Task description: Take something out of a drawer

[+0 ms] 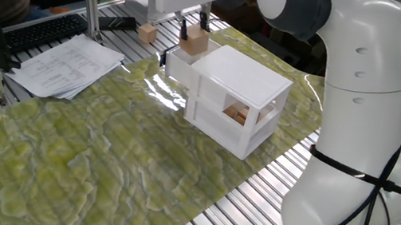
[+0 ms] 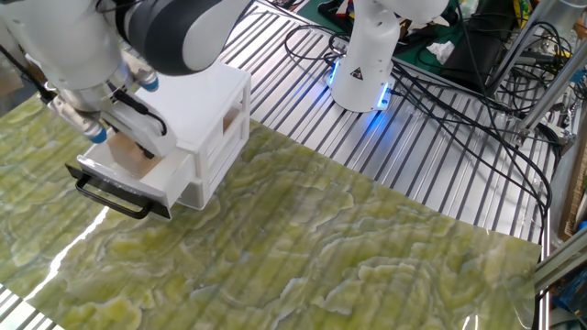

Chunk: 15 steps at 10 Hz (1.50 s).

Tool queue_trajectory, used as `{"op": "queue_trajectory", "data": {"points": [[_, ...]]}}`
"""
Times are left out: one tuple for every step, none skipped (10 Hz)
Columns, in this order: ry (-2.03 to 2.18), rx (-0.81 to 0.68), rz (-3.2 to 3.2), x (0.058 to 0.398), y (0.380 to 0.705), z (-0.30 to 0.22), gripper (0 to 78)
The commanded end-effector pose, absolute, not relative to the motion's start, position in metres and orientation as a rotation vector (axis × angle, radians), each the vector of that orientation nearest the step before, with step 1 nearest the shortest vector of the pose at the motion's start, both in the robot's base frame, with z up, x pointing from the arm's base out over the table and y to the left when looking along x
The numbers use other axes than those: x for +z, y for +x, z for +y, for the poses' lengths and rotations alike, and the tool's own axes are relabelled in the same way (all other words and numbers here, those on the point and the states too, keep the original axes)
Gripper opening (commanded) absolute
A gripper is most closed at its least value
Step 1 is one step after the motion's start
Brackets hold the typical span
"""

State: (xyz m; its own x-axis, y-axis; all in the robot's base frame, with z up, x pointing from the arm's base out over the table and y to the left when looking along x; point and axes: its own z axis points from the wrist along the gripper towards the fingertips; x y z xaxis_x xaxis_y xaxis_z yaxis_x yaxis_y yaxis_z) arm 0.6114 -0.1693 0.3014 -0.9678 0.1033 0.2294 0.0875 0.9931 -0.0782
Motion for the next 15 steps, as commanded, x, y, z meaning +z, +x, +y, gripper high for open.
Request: {"op": "queue_trajectory", "data": {"points": [[-0.197,0.102,-2.886,0.314,0.602,-0.156,2.6],[-0.214,0.095,-2.882,0.319,0.596,-0.149,2.6],[-0.212,0.083,-2.882,0.321,0.592,-0.145,2.6],[-0.218,0.071,-2.882,0.324,0.588,-0.141,2.6],[-0.236,0.066,-2.881,0.327,0.581,-0.132,2.6],[-0.249,0.063,-2.879,0.327,0.579,-0.128,2.6],[-0.279,0.063,-2.877,0.328,0.575,-0.119,2.6],[-0.300,0.064,-2.875,0.328,0.573,-0.113,2.6],[-0.327,0.060,-2.873,0.327,0.569,-0.106,2.6],[-0.352,0.062,-2.872,0.327,0.566,-0.099,2.6],[-0.358,0.052,-2.876,0.324,0.565,-0.097,2.6],[-0.362,0.043,-2.876,0.323,0.566,-0.096,2.6],[-0.372,0.042,-2.874,0.321,0.566,-0.095,2.6],[-0.381,0.041,-2.872,0.319,0.565,-0.094,2.6],[-0.394,0.017,-2.866,0.319,0.564,-0.094,2.6]]}}
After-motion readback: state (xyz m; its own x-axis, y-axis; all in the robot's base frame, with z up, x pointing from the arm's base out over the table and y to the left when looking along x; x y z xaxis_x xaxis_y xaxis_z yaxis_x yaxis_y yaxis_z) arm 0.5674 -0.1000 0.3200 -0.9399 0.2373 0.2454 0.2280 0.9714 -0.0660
